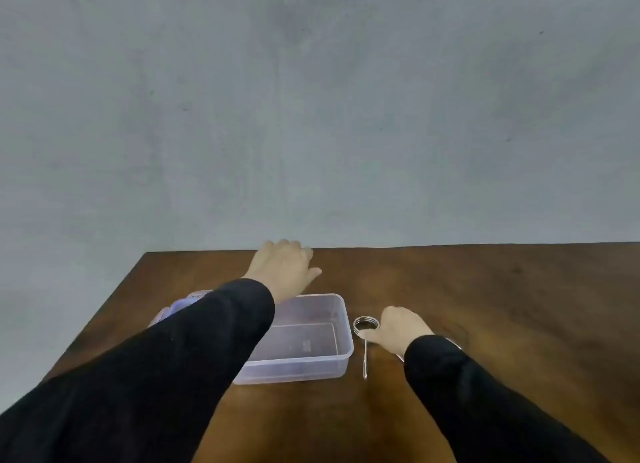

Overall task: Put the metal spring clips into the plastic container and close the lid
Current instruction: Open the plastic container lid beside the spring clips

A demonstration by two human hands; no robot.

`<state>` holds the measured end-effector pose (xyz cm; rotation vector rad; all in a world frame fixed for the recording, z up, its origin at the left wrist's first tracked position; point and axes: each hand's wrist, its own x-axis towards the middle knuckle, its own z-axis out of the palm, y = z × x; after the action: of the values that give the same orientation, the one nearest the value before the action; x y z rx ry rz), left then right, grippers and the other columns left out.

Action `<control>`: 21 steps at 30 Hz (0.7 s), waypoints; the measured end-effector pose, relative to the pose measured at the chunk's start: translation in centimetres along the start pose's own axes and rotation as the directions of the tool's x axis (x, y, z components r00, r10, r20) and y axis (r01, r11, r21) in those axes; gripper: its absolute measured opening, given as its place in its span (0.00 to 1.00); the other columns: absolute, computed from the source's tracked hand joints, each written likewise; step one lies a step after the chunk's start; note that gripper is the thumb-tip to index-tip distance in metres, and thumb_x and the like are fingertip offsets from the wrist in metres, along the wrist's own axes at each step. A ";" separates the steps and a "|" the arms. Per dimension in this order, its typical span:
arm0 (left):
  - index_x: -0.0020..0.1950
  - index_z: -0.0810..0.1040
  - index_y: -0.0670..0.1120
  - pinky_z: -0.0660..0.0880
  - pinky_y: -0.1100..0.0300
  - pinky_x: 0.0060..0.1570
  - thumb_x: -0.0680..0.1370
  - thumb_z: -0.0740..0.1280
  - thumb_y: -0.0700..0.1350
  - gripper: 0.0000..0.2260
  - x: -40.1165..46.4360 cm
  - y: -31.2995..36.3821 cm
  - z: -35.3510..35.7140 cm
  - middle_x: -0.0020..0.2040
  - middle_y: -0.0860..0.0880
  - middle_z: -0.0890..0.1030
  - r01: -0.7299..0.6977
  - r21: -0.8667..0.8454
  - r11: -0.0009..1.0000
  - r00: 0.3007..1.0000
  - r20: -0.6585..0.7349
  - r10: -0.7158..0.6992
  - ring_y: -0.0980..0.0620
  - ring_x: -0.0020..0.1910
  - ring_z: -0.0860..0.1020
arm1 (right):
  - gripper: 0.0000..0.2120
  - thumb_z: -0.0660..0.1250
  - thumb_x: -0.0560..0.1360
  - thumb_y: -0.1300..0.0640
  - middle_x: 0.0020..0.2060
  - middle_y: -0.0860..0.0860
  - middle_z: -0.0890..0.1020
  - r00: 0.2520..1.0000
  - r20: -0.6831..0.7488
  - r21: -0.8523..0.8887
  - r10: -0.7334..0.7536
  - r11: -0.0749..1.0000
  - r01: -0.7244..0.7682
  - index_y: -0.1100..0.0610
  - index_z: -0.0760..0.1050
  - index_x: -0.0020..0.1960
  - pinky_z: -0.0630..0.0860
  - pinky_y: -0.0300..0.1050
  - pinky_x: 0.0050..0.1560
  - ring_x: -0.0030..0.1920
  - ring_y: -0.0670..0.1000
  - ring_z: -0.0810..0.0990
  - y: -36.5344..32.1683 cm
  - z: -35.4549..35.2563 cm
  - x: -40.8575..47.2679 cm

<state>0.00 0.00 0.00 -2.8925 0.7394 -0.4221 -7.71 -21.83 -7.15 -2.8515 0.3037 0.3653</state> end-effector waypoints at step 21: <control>0.60 0.77 0.47 0.70 0.49 0.54 0.81 0.55 0.58 0.20 -3.5 -1.1 5.2 0.58 0.47 0.78 0.122 -0.076 0.990 0.991 0.058 -0.118 0.44 0.59 0.75 | 0.23 0.71 0.74 0.42 0.58 0.55 0.81 0.971 -0.142 0.067 0.191 0.981 -0.183 0.55 0.77 0.62 0.80 0.54 0.57 0.58 0.57 0.80 0.2 6.3 3.8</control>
<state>-0.87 2.95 -5.57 -3.0205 0.5889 -0.3332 -5.58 -20.97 -14.17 -2.8092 0.6046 0.1771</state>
